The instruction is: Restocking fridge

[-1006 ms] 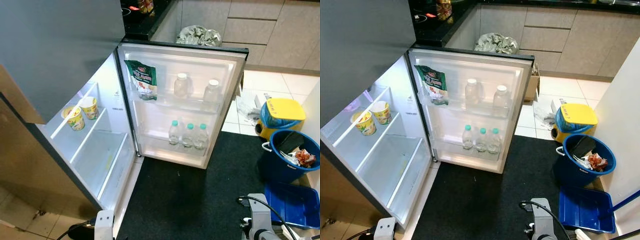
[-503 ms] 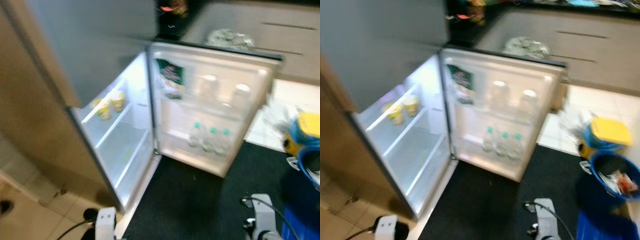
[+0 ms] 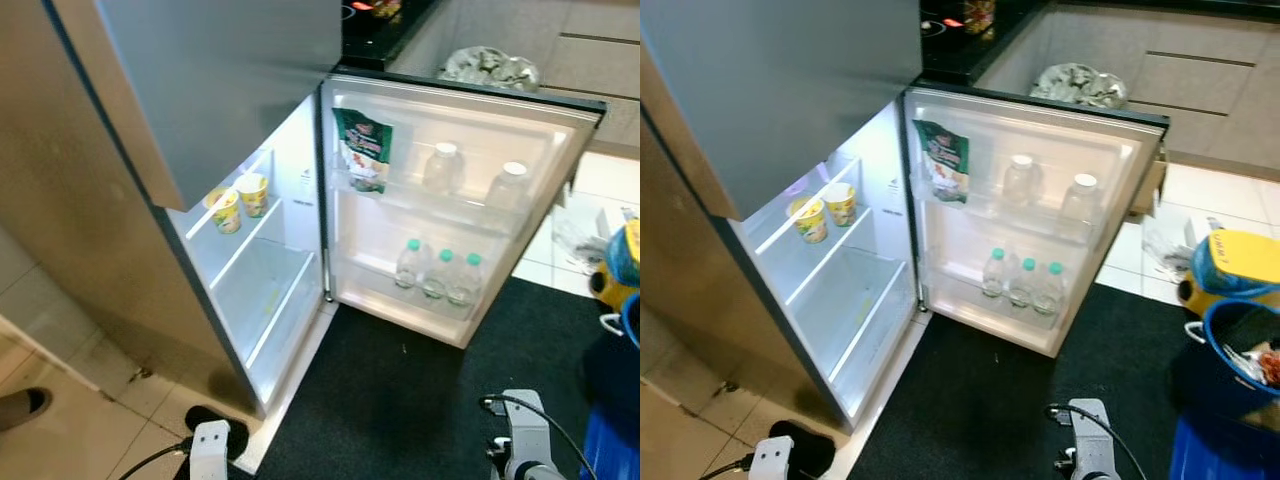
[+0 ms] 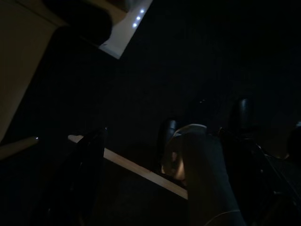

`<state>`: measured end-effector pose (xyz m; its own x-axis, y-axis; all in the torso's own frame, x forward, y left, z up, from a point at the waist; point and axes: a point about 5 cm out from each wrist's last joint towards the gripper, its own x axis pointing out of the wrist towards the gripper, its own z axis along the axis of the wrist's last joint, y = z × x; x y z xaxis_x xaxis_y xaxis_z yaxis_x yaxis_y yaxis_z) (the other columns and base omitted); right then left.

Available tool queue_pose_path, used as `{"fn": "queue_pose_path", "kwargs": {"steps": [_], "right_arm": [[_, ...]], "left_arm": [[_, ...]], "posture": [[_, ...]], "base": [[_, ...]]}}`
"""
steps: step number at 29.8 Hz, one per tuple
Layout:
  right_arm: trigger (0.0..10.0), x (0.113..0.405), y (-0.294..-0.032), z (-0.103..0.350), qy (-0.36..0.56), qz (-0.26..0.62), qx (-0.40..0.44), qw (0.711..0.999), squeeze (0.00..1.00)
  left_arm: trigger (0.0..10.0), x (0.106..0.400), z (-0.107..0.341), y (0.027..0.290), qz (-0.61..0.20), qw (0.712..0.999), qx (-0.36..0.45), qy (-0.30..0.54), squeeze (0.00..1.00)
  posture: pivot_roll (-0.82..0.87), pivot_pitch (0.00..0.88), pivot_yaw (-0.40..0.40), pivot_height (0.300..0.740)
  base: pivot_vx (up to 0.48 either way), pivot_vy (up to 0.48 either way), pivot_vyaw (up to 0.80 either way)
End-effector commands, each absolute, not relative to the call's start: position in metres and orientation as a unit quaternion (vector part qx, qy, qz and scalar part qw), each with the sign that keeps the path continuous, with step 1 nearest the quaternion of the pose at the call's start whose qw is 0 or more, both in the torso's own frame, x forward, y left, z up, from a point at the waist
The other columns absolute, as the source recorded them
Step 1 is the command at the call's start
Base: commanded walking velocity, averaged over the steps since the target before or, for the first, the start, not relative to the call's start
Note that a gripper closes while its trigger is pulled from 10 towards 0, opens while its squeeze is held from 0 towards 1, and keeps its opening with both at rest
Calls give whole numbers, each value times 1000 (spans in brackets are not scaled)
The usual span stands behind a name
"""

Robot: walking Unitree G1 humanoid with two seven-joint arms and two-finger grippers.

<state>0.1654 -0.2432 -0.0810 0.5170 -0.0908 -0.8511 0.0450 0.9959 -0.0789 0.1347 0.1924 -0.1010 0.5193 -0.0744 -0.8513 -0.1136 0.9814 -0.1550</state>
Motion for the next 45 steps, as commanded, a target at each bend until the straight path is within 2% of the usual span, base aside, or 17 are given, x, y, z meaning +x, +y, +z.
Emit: {"fn": "queue_pose_path", "kwargs": {"steps": [1,19,27,40,45], "right_arm": [[10000,167,-242,-81,486,-41,-19,873,0],[10000,169,-247,-78,484,-42,-33,874,0],[10000,167,-247,-79,483,-33,-33,874,0],[10000,168,-245,-79,486,-20,-48,872,0],[10000,166,-245,-80,488,-29,-41,871,0]], "left_arm": [[10000,130,-103,189,9,860,-105,500,0],[10000,131,-103,187,-2,860,-102,500,0],[10000,131,-103,185,-7,859,-104,502,0],[10000,135,-101,192,2,864,-102,493,0],[10000,134,-102,189,-6,861,-104,497,0]], "posture": [[-34,0,5,740],[-36,0,-2,740],[-37,0,-1,740],[-33,0,6,740],[-37,0,8,740]], "base": [[0,0,0],[0,0,0],[0,-478,0],[0,0,793],[0,-186,0]]}}
